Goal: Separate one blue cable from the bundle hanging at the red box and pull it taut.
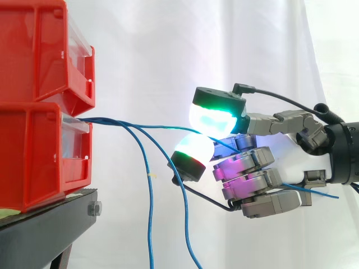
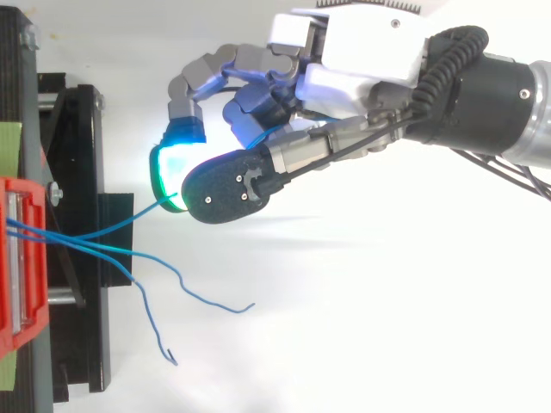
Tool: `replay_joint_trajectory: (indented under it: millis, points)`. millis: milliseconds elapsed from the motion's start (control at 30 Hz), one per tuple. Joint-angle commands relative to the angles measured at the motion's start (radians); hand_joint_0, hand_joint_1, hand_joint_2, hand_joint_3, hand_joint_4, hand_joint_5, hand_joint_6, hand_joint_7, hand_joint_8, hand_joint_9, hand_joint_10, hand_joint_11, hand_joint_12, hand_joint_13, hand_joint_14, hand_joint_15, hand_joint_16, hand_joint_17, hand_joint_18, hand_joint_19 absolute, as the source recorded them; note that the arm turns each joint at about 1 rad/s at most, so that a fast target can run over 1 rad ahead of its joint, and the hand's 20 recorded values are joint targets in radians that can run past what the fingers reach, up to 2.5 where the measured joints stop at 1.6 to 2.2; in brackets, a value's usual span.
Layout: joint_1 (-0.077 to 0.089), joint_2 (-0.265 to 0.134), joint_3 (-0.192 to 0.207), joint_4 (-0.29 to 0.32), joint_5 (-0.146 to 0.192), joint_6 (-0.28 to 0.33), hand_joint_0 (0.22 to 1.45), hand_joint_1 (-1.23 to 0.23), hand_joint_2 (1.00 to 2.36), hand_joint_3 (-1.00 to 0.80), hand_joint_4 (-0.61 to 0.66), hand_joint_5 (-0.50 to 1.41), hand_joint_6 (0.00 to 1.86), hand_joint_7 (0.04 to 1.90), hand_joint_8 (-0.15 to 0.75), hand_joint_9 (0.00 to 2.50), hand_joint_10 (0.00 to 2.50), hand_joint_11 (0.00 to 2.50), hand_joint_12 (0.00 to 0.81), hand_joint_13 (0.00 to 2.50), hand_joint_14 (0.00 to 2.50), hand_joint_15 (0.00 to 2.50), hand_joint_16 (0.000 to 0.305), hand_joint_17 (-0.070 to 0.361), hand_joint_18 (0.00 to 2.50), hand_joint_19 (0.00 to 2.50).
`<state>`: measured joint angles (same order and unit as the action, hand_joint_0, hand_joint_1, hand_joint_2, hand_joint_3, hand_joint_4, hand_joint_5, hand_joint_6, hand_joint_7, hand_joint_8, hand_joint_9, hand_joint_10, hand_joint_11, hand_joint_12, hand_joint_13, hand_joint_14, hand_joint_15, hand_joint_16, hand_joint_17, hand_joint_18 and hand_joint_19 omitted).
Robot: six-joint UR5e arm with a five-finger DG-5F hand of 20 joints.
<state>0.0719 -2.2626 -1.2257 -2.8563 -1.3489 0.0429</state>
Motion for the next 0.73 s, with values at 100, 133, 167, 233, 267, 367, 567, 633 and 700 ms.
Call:
replay_joint_trajectory:
  millis: [100,133,167,233,267,367,567,633,700]
  points:
    - [0.0,0.0,0.0,0.0,0.001,0.0,0.82,-0.79,1.02,-0.02,0.07,-0.2,0.82,1.14,0.253,0.84,1.77,1.5,0.249,0.88,2.5,1.7,0.018,0.04,1.42,1.95]
    - [0.0,0.0,0.0,0.0,-0.001,0.0,0.82,-0.79,1.02,-0.02,0.07,-0.2,0.82,1.15,0.253,0.84,1.76,1.52,0.249,0.88,2.5,1.7,0.018,0.04,1.42,1.95]
    - [0.0,0.0,0.0,0.0,0.001,0.0,0.82,-0.79,1.02,-0.02,0.07,-0.2,0.82,1.14,0.253,0.84,1.76,1.52,0.248,0.88,2.5,1.68,0.017,0.039,1.42,1.95]
    - [-0.001,0.0,0.0,0.0,-0.001,0.0,0.82,-0.79,1.02,-0.02,0.07,-0.2,0.82,1.14,0.247,0.84,1.76,1.52,0.248,0.88,2.5,1.68,0.018,0.04,1.42,1.95]
    - [0.0,0.0,0.0,-0.002,-0.001,0.0,0.82,-0.79,1.02,-0.02,0.07,-0.2,0.82,1.14,0.252,0.84,1.76,1.52,0.251,0.88,2.5,1.68,0.018,0.04,1.42,1.95]
    - [0.0,0.0,0.0,-0.002,0.001,0.0,0.82,-0.79,1.02,-0.02,0.07,-0.2,0.82,1.15,0.252,0.84,1.76,1.51,0.251,0.88,2.5,1.68,0.018,0.04,1.42,1.95]
    - [-0.001,0.0,0.0,-0.002,0.001,0.0,0.82,-0.79,1.02,-0.01,0.07,-0.2,0.82,1.15,0.253,0.84,1.76,1.52,0.251,0.88,2.5,1.7,0.018,0.04,1.42,1.95]
    - [0.0,0.0,0.0,-0.002,0.001,0.0,0.82,-0.79,1.02,-0.02,0.07,-0.2,0.82,1.15,0.253,0.84,1.76,1.52,0.252,0.88,2.5,1.7,0.018,0.041,1.42,1.95]
    - [-0.001,0.0,0.0,-0.002,-0.001,0.0,0.82,-0.79,1.02,-0.01,0.07,-0.2,0.82,1.16,0.255,0.84,1.76,1.51,0.251,0.88,2.5,1.7,0.018,0.04,1.42,1.95]
